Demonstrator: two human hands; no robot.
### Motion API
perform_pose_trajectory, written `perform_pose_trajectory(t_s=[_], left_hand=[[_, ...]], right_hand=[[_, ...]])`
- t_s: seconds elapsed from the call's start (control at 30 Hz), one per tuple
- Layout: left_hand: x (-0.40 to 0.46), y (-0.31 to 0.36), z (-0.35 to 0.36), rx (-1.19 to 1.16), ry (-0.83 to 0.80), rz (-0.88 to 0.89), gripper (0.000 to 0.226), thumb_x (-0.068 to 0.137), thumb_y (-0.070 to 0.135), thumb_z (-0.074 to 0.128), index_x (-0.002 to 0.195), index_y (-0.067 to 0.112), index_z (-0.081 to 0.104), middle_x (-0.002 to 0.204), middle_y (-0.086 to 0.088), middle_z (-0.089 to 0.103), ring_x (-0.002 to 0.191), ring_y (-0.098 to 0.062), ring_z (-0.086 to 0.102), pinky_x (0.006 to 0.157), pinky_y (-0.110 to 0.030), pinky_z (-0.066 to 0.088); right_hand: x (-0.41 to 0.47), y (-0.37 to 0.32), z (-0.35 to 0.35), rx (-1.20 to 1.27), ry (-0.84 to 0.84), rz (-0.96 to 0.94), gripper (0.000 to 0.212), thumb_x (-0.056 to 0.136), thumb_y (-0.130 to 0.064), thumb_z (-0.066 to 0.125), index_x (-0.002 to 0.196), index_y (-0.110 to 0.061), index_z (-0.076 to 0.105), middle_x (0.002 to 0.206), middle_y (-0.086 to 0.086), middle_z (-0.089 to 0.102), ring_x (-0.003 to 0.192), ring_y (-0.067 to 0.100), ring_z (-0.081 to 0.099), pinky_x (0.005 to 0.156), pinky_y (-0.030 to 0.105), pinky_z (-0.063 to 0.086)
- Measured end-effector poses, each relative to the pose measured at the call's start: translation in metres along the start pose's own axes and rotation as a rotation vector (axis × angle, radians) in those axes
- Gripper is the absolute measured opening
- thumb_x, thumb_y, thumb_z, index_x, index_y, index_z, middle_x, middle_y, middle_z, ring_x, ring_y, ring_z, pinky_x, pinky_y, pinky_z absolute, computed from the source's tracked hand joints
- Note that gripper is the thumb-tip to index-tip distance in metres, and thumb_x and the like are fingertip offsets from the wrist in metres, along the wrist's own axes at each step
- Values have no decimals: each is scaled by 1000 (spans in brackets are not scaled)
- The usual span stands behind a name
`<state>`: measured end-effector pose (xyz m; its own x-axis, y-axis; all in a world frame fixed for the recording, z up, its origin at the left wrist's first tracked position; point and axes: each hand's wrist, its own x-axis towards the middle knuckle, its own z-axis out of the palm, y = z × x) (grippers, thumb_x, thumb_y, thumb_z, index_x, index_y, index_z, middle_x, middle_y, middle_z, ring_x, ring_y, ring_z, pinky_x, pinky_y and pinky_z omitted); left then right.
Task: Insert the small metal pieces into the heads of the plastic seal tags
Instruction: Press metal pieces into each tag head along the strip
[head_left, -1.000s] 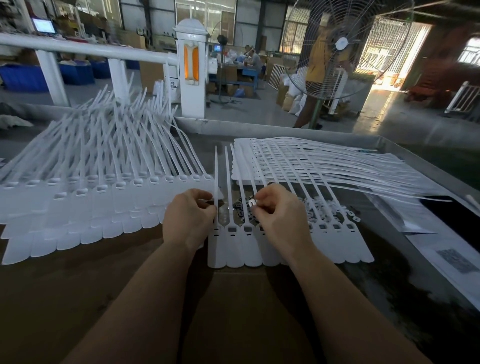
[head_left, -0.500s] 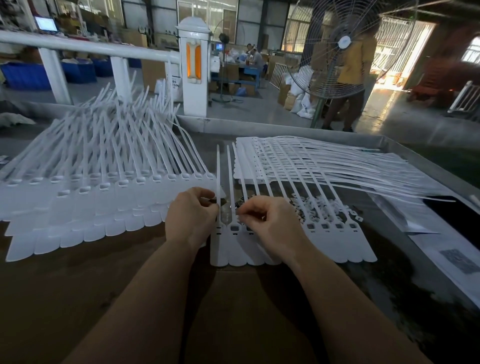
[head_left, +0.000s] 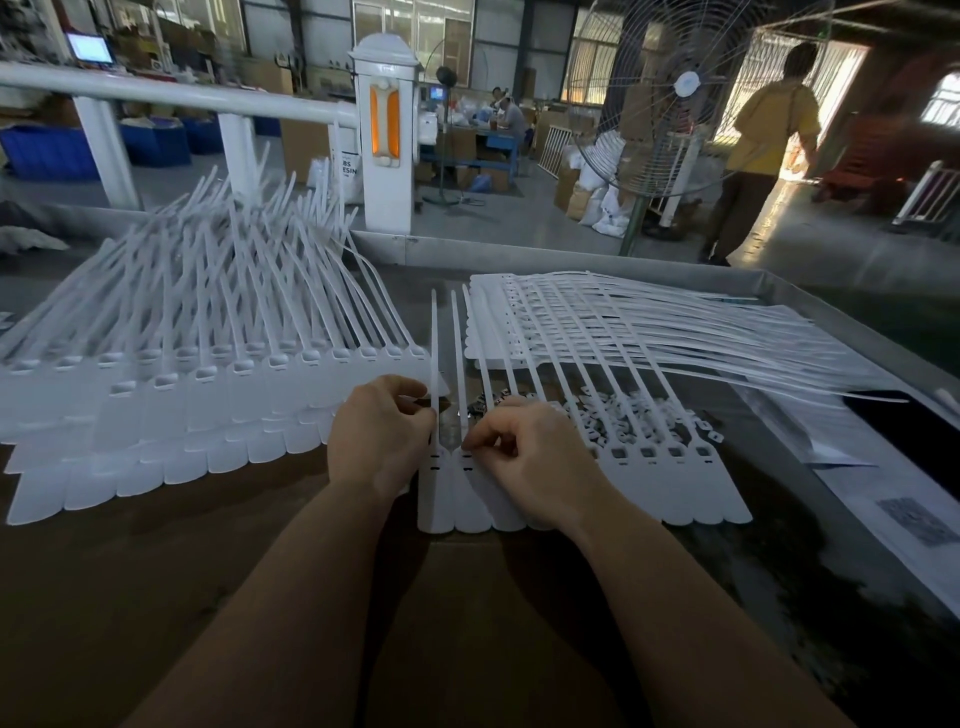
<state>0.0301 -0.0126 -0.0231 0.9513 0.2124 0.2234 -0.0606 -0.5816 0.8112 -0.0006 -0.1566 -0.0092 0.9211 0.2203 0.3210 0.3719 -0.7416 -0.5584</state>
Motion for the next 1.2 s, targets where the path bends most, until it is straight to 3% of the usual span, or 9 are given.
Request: perform_pose_trajectory(t_s=[0.1, 0.37, 0.8, 0.87, 0.97, 1.03, 1.2], left_hand=[[0, -1, 1, 2, 0, -1, 26, 83, 18, 64, 109, 19, 65, 99, 0, 69, 81, -10, 57, 71, -24, 44], [0, -4, 3, 14, 14, -1, 26, 83, 19, 65, 109, 20, 65, 99, 1, 69, 79, -9, 56, 68, -22, 43], [-1, -3, 2, 29, 10, 33, 25, 83, 17, 65, 108, 17, 66, 97, -1, 70, 77, -8, 56, 62, -19, 39], [-1, -3, 1, 24, 8, 28, 24, 83, 17, 66, 107, 18, 66, 97, -1, 70, 77, -9, 56, 63, -19, 40], [-1, -4, 1, 7, 4, 20, 24, 83, 18, 66, 107, 18, 66, 97, 0, 69, 78, -9, 57, 68, -21, 42], [-1, -5, 1, 4, 6, 22, 24, 83, 18, 66, 107, 18, 66, 96, 1, 69, 78, -9, 57, 63, -19, 41], [-1, -5, 2, -6, 8, 14, 23, 83, 18, 66, 107, 19, 66, 88, 6, 64, 78, -9, 57, 55, -11, 35]], right_hand=[[-1, -1, -3, -49, -23, -42, 17, 85, -8, 60, 94, -15, 74, 90, -11, 58, 83, 5, 52, 80, 16, 43], [-5, -3, -9, -147, -45, -97, 30, 83, -1, 51, 93, -16, 75, 97, -3, 68, 90, 14, 60, 87, 32, 46], [-3, 0, -2, -231, -57, -99, 34, 82, 2, 50, 92, -21, 73, 102, -2, 61, 100, 15, 46, 92, 31, 33], [-4, 2, -2, -172, -7, -90, 29, 83, 1, 53, 89, -18, 74, 100, -3, 62, 99, 14, 48, 94, 34, 36], [-3, 11, -9, -1, 233, 52, 19, 85, -2, 58, 90, -13, 73, 93, -4, 63, 91, 10, 53, 91, 35, 47], [-2, 20, -16, -12, 367, 170, 17, 86, -3, 58, 93, -13, 71, 93, -3, 63, 91, 11, 56, 90, 35, 49], [-2, 35, -25, -147, 413, 318, 15, 88, -8, 59, 94, -17, 69, 98, -2, 62, 94, 16, 57, 89, 38, 48]])
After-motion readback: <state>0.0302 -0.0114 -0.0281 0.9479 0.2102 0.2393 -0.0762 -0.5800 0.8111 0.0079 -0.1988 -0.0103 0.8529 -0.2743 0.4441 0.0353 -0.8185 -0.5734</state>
